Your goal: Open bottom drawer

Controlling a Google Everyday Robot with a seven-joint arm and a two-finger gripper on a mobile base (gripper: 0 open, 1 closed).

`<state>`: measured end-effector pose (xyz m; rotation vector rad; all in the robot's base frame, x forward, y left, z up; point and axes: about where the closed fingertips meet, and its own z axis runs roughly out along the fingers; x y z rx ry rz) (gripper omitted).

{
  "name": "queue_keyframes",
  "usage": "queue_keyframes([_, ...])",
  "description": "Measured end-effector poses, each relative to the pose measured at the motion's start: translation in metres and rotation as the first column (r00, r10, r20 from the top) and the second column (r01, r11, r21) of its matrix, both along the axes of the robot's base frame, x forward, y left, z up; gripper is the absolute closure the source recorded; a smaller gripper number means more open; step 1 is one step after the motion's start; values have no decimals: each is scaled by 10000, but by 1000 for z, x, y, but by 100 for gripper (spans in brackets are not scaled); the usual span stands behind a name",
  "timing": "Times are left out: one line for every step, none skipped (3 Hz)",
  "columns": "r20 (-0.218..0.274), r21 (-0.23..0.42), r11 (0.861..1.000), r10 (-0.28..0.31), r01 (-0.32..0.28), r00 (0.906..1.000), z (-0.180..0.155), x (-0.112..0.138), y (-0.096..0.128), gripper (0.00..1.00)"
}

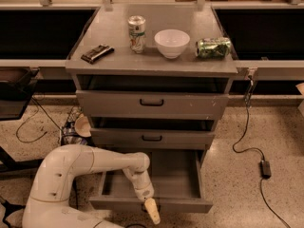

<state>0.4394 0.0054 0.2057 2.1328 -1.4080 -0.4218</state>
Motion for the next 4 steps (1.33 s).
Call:
queue_keyframes([-129, -62, 9999, 120, -120, 9998, 2, -1, 3, 0])
queue_keyframes([-170, -74, 9999, 152, -154, 9997, 3, -2, 3, 0])
queue_keyframes([-318, -77, 9995, 303, -305, 9990, 3, -2, 5, 0])
queue_keyframes([-319, -77, 9995, 303, -306, 9990, 4, -2, 4, 0])
